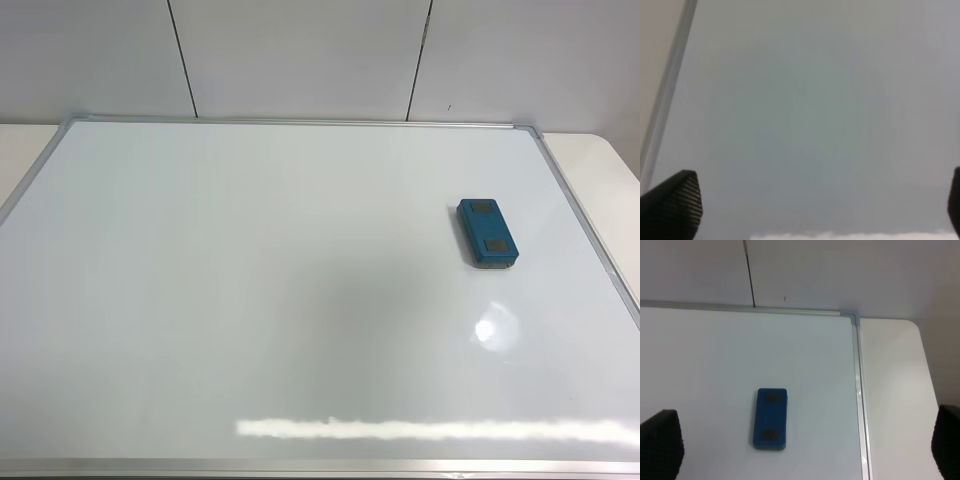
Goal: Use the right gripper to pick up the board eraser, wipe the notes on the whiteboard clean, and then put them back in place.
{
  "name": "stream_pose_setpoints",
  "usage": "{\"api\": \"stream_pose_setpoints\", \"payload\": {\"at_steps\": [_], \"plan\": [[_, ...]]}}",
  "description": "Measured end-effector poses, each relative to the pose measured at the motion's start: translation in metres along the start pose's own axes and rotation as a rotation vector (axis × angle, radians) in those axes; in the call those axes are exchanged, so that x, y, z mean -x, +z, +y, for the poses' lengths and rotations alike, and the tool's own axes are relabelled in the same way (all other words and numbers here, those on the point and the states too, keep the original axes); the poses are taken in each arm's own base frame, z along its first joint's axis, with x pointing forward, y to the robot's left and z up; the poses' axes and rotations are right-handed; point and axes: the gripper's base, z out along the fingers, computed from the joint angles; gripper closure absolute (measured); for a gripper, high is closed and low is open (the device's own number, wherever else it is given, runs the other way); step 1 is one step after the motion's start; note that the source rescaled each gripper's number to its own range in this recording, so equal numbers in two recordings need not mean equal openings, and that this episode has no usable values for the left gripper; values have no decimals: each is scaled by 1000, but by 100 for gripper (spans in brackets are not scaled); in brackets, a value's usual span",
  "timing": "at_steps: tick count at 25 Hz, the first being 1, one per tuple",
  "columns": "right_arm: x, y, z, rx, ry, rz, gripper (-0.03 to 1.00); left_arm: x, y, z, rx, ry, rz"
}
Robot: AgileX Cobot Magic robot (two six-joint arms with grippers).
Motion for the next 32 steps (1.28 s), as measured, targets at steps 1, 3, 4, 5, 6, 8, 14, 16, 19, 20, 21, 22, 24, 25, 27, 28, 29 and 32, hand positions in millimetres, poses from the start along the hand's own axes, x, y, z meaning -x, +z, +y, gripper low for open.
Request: {"api": "stream_pose_setpoints", "payload": {"at_steps": [1, 3, 4, 5, 6, 8, 14, 16, 19, 20, 21, 22, 24, 25, 27, 28, 29, 32], "plan": [[-7, -9, 0, -1, 10, -6, -3, 0, 0, 0, 0, 0, 0], [-25, -19, 1, -1, 41, -6, -3, 0, 0, 0, 0, 0, 0], [-37, -20, 1, -1, 56, -1, -3, 0, 0, 0, 0, 0, 0], [-52, -20, 2, -1, 70, 14, -3, 0, 0, 0, 0, 0, 0], [-67, -18, 3, -1, 78, 31, -3, 0, 0, 0, 0, 0, 0], [-96, -13, 4, -1, 88, 53, -3, 0, 0, 0, 0, 0, 0], [-156, 10, 7, -9, 92, 48, -3, 0, 0, 0, 0, 0, 0], [-165, 20, 6, -26, 82, 69, -3, 0, 0, 0, 0, 0, 0], [-172, 30, 4, -48, 63, 84, -3, 0, 0, 0, 0, 0, 0], [-173, 31, 4, -51, 61, 83, -3, 0, 0, 0, 0, 0, 0], [-173, 31, 4, -51, 61, 79, -3, 0, 0, 0, 0, 0, 0], [-173, 31, 4, -51, 61, 67, -3, 0, 0, 0, 0, 0, 0], [-174, 27, 4, -60, 63, 31, -3, 0, 0, 0, 0, 0, 0], [-175, 26, 4, -71, 68, 21, -3, 0, 0, 0, 0, 0, 0], [-176, 27, 4, -93, 78, 24, -3, 0, 0, 0, 0, 0, 0], [-176, 27, 4, -98, 81, 25, -3, 0, 0, 0, 0, 0, 0], [-176, 27, 4, -100, 81, 24, -3, 0, 0, 0, 0, 0, 0], [-177, 27, 4, -101, 82, 25, -3, 0, 0, 0, 0, 0, 0]]}}
